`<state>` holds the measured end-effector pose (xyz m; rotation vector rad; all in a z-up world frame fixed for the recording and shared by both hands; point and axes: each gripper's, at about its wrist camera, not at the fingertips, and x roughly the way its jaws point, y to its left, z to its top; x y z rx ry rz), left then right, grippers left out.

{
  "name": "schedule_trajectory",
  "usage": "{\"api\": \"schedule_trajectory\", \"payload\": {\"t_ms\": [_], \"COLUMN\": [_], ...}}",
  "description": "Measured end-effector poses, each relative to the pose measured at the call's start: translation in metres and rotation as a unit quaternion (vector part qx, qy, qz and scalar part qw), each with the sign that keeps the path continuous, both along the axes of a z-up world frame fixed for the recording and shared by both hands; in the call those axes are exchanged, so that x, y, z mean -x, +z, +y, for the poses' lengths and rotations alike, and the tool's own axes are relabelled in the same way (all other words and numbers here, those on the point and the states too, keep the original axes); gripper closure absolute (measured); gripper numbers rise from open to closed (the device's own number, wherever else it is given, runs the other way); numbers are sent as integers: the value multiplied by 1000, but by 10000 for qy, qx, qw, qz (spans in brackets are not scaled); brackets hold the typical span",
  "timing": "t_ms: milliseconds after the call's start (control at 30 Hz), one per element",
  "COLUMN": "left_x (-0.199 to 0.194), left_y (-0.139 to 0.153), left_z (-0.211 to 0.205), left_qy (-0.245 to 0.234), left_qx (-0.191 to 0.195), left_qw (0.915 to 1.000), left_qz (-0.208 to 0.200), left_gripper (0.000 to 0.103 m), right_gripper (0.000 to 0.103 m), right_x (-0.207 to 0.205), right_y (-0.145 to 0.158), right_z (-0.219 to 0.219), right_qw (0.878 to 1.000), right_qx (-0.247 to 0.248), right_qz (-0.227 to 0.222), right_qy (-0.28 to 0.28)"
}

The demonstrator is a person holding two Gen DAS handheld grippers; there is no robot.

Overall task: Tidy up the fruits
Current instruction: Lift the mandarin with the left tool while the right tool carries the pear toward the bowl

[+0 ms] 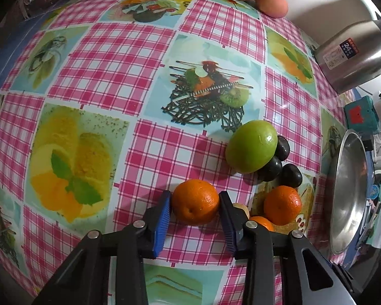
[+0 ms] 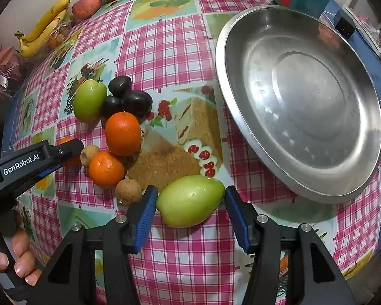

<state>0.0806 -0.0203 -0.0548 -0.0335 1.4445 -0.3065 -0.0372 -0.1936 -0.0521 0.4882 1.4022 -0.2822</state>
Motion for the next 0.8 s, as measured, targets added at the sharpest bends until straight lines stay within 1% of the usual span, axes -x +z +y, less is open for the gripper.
{"api": "schedule_trajectory", "payload": {"t_ms": [67, 233, 500, 567, 800], "left_x": [-2, -7, -11, -10, -5], "left_y": [3, 17, 53, 58, 70], "left_z": [3, 10, 8, 7, 0], "left_qy": [34, 130, 169, 168, 63], "left_qx": [-3, 95, 261, 293, 351], "left_qw": [10000, 9998, 9983, 9978, 9968], "left_qz": [14, -93, -490, -575, -718], "left_gripper": [64, 64, 64, 64, 64], "right_gripper": [47, 47, 47, 47, 47], "right_x": [-2, -2, -2, -3, -3], "right_y": [0, 13, 43, 49, 61], "right_z": [2, 4, 4, 4, -6], "right_qw": [10000, 9998, 9976, 9969, 9954], "right_qx": [-9, -73, -59, -23, 117], "right_qz": [-19, -188, -685, -782, -881], "right_qy": [-7, -26, -87, -113, -352]}}
